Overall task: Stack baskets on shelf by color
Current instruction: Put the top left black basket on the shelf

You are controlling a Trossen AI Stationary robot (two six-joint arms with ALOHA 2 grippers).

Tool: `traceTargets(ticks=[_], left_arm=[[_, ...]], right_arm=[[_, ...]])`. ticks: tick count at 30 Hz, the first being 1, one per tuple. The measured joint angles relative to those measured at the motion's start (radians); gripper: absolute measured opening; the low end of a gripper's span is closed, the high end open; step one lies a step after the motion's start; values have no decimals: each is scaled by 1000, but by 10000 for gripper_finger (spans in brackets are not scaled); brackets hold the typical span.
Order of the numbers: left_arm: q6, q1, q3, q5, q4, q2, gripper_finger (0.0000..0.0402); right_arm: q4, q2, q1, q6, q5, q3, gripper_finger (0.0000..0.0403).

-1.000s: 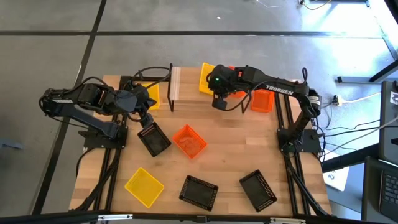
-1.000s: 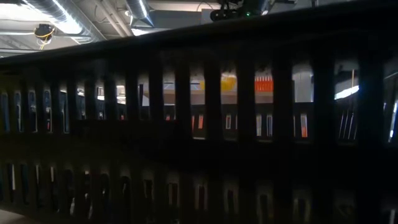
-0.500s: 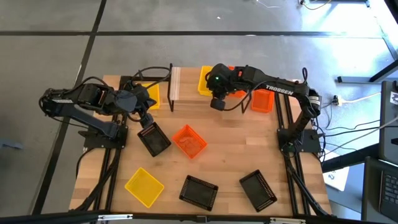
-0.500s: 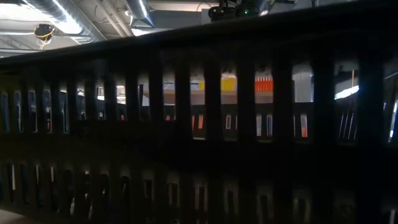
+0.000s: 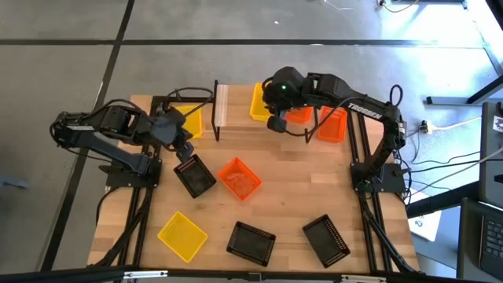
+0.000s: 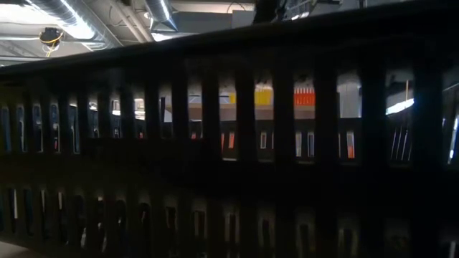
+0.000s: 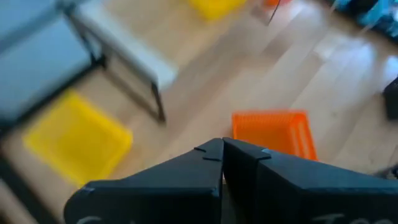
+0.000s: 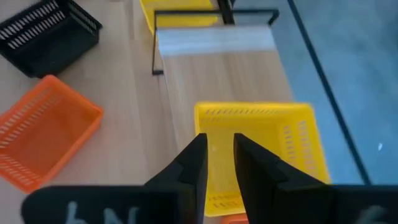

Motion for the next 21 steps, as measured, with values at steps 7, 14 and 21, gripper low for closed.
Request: traceTargets(ticks=[7, 14, 21], left_arm=[[-277, 13, -1, 174, -128, 73, 59], [-408, 19, -1, 288, -126, 183, 97], [-375, 0, -1, 390, -124, 309, 98]], right_arm=[[-14, -1, 11, -36, 0, 95, 75], [-59, 0, 10, -42, -3, 189, 74], [-141, 0, 10, -107, -173, 283, 74]])
